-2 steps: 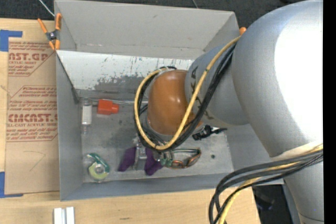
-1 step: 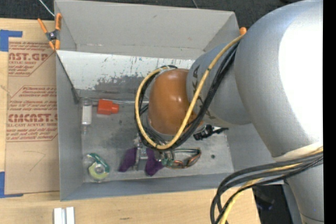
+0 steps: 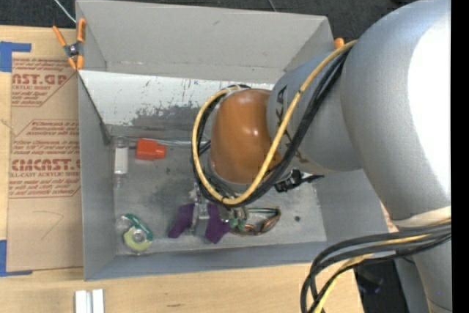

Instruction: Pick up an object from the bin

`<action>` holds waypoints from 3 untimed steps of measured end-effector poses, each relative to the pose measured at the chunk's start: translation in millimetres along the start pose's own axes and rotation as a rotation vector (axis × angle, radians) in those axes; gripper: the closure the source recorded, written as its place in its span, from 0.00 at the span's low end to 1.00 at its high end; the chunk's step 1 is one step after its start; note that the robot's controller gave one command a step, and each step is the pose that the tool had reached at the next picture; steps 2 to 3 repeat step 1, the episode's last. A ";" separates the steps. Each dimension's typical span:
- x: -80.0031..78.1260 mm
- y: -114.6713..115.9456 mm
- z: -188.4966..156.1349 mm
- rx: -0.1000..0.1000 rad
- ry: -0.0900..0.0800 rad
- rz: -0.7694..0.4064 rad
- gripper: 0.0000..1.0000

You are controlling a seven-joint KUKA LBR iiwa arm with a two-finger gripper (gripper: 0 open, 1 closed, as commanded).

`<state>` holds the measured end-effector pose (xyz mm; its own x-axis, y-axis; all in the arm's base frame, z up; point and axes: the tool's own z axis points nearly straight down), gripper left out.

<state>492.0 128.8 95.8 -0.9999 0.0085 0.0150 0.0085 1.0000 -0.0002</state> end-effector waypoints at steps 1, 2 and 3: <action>-1.5 0.6 -22.1 -0.002 -0.007 0.000 1.00; -1.5 0.6 -22.1 -0.002 -0.007 0.000 1.00; -1.5 0.6 -22.1 -0.002 -0.007 0.000 1.00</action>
Offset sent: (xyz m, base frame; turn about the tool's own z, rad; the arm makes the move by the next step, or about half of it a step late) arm 0.0000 0.0000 0.0144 0.0000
